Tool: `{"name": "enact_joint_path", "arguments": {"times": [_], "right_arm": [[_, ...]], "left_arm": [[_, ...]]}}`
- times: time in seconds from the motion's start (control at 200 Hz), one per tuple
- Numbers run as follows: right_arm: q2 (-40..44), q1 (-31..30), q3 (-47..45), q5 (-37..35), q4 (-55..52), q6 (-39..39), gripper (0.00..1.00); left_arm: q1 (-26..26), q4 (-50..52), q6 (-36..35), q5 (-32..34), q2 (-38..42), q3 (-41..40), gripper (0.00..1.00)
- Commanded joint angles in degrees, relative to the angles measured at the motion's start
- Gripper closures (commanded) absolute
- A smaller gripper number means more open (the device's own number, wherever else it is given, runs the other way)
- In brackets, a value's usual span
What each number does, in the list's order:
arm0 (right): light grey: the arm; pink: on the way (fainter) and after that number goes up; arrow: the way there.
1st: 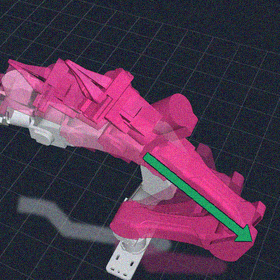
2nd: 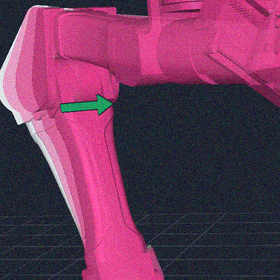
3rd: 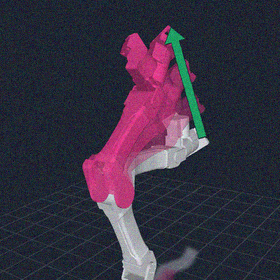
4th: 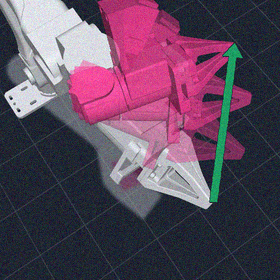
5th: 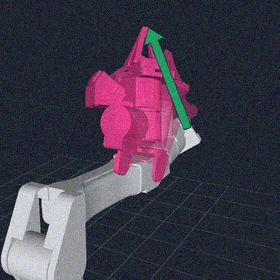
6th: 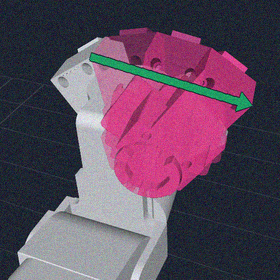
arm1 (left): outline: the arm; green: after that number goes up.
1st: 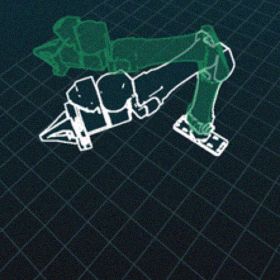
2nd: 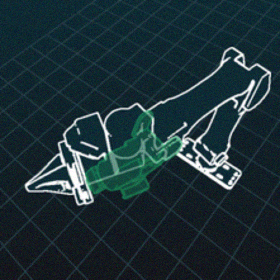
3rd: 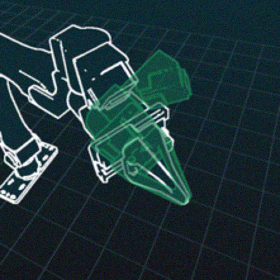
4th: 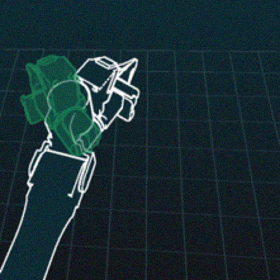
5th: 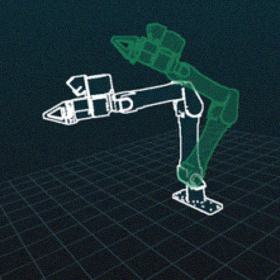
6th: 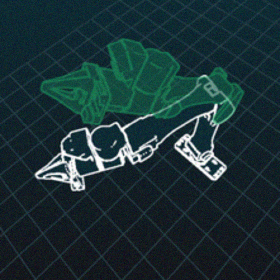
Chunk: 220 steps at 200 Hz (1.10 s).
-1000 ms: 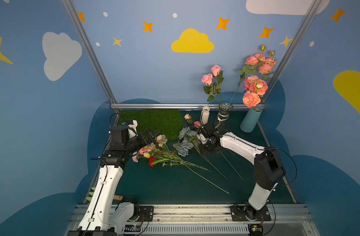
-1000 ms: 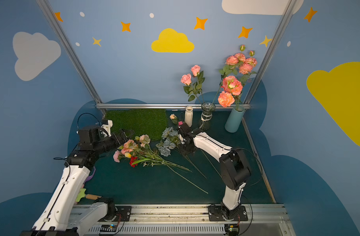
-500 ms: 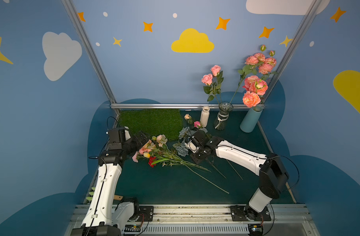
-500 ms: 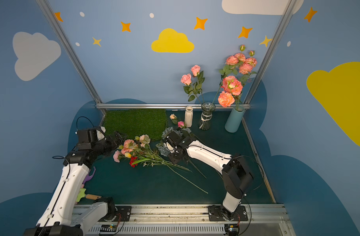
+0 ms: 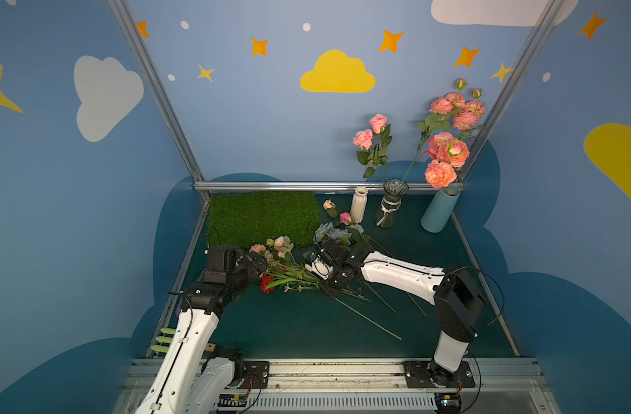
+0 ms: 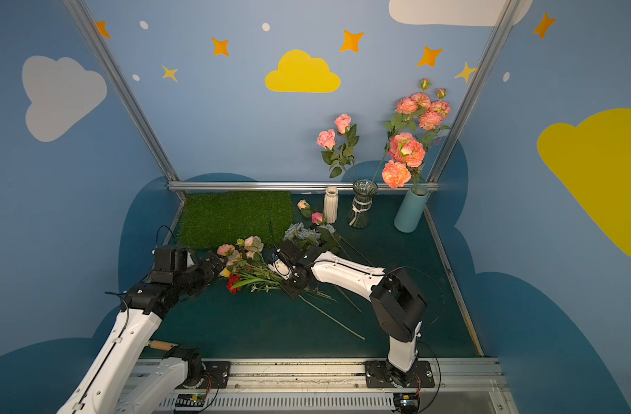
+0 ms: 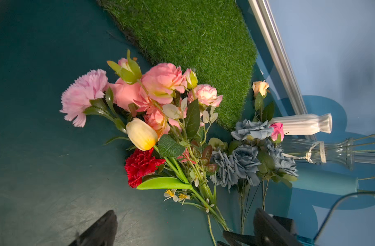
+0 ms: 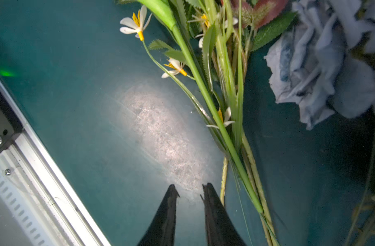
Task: Place the pink flowers into the vase
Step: Pick up the flower at the center of the board.
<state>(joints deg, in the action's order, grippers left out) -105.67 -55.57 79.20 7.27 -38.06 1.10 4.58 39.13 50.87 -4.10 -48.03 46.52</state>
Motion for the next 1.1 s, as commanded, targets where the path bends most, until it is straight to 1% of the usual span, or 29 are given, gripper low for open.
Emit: {"name": "enact_joint_path", "arguments": {"times": [0.0,0.215,0.345,0.461,0.606,0.616,0.761,1.096], "right_arm": [[-2.3,-0.8,4.3,-2.1,0.7,-1.0,0.75],[-7.4,-1.6,11.7,-3.1,-1.1,-2.9,0.75],[-10.7,-2.1,16.8,-1.4,-3.2,-4.6,0.76],[-14.1,-3.0,21.9,0.1,-6.1,-6.3,0.78],[-16.3,-3.7,24.8,2.0,-7.7,-7.3,0.79],[-16.5,-3.7,24.9,2.0,-7.7,-7.3,0.79],[-17.6,-3.8,25.5,3.3,-7.5,-7.5,0.79],[-22.6,-3.8,31.3,-0.2,-9.3,-9.1,0.80]], "left_arm": [[-1.3,0.6,0.7,0.2,0.1,1.4,0.00],[-5.8,0.5,-1.2,-4.3,-0.7,4.0,0.00],[-8.2,0.6,-2.4,-5.7,-1.2,4.6,0.00],[-10.1,0.2,-3.3,-6.9,-1.9,4.6,0.00],[-13.0,-0.2,-3.7,-8.9,-2.3,4.0,0.00],[-13.2,-0.2,-3.7,-10.1,-2.3,3.9,0.00],[-14.8,0.0,-4.6,-11.4,-2.3,3.9,0.00],[-16.0,-1.5,-5.7,-13.1,-2.8,2.4,0.00]]}}
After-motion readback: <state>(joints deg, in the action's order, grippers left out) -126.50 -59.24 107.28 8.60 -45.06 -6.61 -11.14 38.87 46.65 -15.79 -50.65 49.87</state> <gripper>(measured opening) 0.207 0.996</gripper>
